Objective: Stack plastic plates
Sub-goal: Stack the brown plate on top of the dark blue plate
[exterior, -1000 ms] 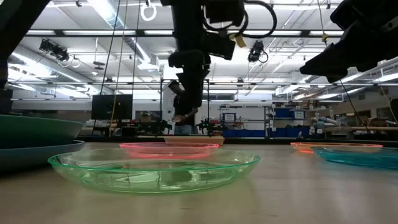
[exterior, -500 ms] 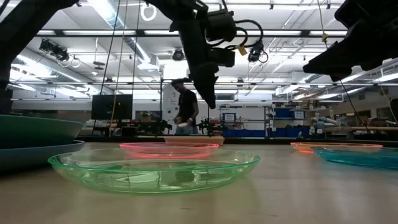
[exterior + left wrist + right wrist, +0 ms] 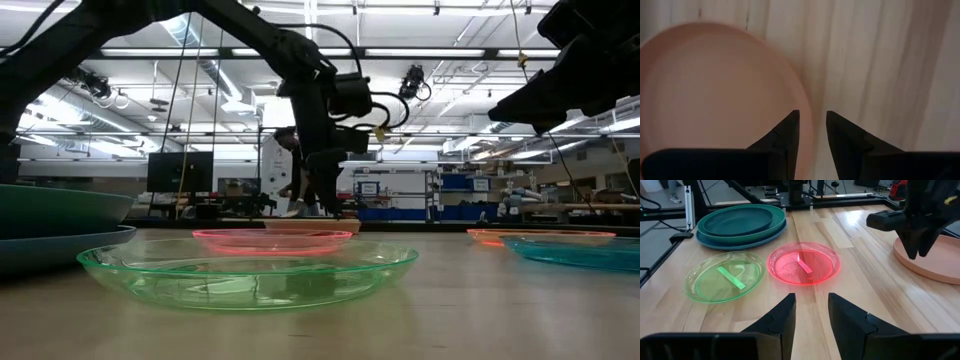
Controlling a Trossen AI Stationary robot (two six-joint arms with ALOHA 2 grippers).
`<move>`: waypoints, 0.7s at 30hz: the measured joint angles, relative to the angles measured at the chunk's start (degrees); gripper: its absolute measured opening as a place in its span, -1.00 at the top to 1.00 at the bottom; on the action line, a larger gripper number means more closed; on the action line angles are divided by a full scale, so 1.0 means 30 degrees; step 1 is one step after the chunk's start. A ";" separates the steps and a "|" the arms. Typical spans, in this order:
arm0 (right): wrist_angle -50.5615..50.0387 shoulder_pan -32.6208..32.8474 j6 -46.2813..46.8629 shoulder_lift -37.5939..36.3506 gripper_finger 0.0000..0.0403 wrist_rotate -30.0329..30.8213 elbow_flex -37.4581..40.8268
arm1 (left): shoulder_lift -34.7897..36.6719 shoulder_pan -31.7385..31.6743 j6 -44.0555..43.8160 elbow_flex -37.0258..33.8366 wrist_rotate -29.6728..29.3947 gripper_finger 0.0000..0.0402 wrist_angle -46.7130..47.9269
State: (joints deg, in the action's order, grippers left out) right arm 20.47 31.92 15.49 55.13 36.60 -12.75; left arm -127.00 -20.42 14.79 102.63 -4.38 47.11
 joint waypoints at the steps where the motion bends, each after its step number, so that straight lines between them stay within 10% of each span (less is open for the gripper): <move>1: -0.0008 0.0000 0.0000 0.0000 0.38 -0.0003 0.0000 | -0.0001 -0.0073 -0.0007 0.0000 0.0000 0.48 -0.0021; 21: -0.0015 0.0000 0.0167 0.0000 0.38 -0.0066 -0.0007 | -0.0696 -0.0351 -0.0253 0.0022 0.0576 0.48 0.1274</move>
State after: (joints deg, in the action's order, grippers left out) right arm 20.43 31.92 15.99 55.13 36.40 -12.77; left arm -129.09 -21.47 14.03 102.69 -2.66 50.93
